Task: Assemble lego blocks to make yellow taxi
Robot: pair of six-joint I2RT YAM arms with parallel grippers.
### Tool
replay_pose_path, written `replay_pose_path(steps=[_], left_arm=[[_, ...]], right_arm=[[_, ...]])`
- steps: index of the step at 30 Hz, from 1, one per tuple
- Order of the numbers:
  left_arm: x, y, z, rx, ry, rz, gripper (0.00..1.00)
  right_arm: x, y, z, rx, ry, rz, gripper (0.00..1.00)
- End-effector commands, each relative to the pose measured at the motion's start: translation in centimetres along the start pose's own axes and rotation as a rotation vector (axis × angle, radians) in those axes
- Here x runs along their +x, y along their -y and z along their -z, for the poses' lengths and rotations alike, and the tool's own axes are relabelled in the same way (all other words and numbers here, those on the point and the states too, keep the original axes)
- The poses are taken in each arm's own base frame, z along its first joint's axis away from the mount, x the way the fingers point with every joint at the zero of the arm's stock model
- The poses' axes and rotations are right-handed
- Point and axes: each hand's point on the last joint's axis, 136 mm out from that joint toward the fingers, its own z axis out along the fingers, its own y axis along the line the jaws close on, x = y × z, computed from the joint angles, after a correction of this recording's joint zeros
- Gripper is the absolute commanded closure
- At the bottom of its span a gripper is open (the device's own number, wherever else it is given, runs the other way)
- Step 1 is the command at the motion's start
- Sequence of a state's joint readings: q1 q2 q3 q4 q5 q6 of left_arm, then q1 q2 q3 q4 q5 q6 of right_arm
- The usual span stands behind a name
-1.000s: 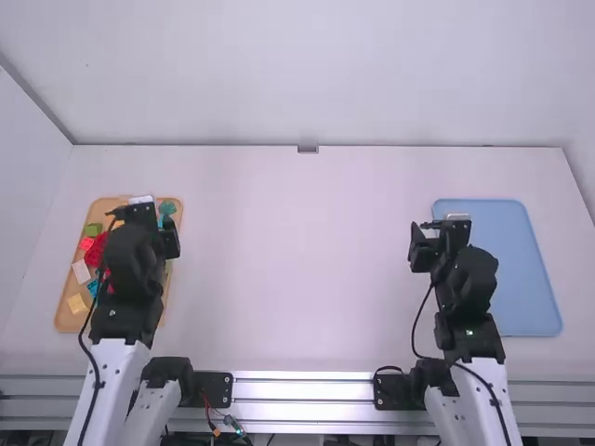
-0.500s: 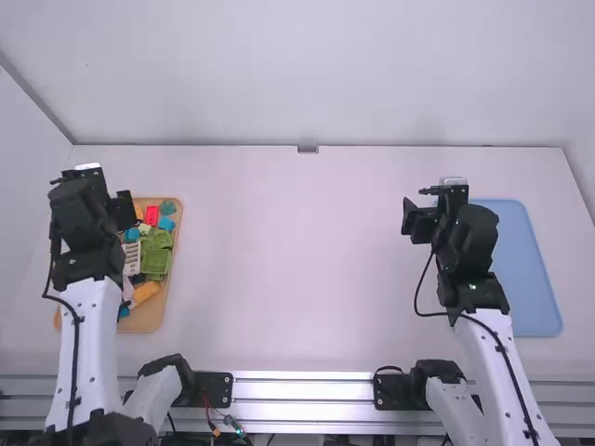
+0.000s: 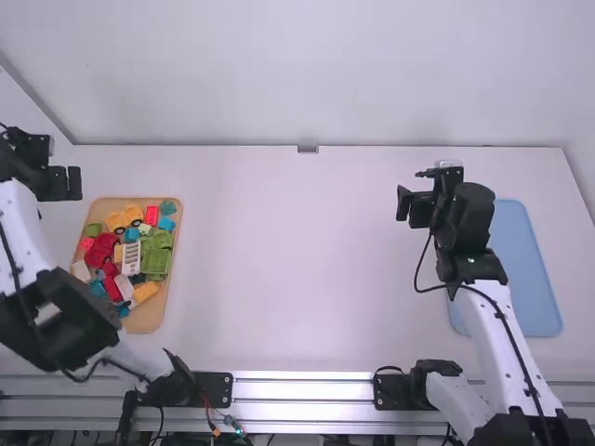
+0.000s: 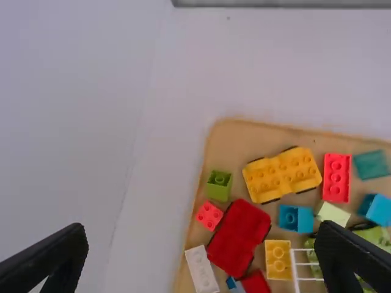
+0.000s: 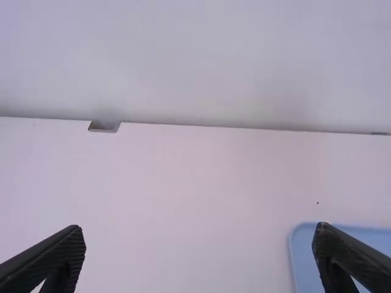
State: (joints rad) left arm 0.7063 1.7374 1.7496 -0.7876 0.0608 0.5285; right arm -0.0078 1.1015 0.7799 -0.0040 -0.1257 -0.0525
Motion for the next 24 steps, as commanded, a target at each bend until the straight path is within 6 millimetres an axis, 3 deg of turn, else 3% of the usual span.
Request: replay_pose_path(steps=[1, 5, 8, 18, 24], left_arm=[[-1.5, -0.5, -1.7, 0.050, -0.013, -0.142, 0.01], [-1.7, -0.9, -4.3, 0.108, -0.082, -0.235, 0.01], [-1.1, -0.1, -6.1, 0.185, -0.116, -0.351, 0.01], [4.4, 3.7, -13.9, 0.416, -0.249, -0.679, 0.01], [6.6, 5.6, -16.1, 0.494, -0.286, -0.798, 0.01]], right_arm=[[-1.6, 0.1, 0.1, -0.003, 0.028, -0.001, 0.01], [-1.6, 0.1, 0.1, -0.004, 0.027, -0.002, 0.01], [-1.6, 0.0, 0.1, -0.005, 0.027, -0.002, 0.01], [-2.2, -2.8, 0.0, -0.072, 0.053, 0.036, 0.02], [-2.2, -3.7, 0.0, -0.089, 0.053, 0.046, 0.01]])
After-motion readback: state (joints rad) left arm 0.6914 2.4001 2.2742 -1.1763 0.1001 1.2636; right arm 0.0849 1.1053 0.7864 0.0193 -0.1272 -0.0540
